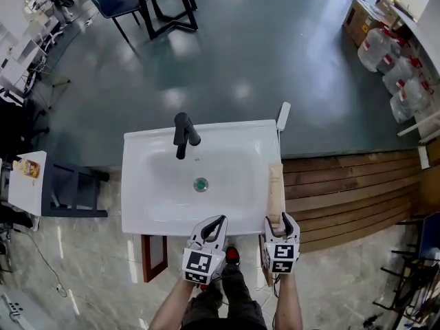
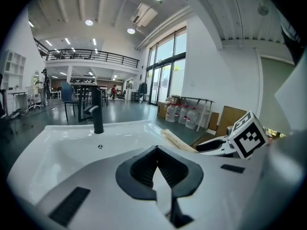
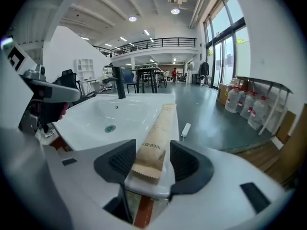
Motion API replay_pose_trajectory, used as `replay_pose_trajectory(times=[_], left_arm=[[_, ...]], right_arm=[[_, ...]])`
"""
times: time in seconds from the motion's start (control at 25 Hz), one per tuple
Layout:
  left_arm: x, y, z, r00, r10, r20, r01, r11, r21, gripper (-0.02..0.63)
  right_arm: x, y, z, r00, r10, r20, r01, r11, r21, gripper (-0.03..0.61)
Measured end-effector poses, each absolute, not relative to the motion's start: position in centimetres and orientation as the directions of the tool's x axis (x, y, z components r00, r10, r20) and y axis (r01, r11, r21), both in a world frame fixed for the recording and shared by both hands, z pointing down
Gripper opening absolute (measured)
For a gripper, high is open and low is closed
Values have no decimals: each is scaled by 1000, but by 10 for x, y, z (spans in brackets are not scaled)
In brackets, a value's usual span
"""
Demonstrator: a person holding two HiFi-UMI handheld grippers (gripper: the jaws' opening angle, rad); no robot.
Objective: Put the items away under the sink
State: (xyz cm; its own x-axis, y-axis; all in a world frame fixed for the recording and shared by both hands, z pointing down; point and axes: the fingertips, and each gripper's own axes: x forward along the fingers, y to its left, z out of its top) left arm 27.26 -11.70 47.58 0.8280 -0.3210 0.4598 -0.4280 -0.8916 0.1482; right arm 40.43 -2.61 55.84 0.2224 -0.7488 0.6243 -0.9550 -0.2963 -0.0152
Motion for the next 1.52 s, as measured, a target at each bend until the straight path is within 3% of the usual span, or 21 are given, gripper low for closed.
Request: replay_pose_trajectory(times=[0.2, 0.76, 1.52], left_arm=[[281, -114, 471, 833, -318, 452, -421, -895, 146, 6], [277, -110, 468, 831, -321, 455, -421, -896, 137, 6], [243, -96, 423, 862, -307, 403, -376, -921, 103, 6]], right_arm=[[402, -24, 563, 220, -721, 657, -963, -267, 29, 232], [408, -22, 560, 271, -727, 631, -949, -310, 50, 52], [384, -19, 479, 325, -801, 502, -943, -312, 112, 41]])
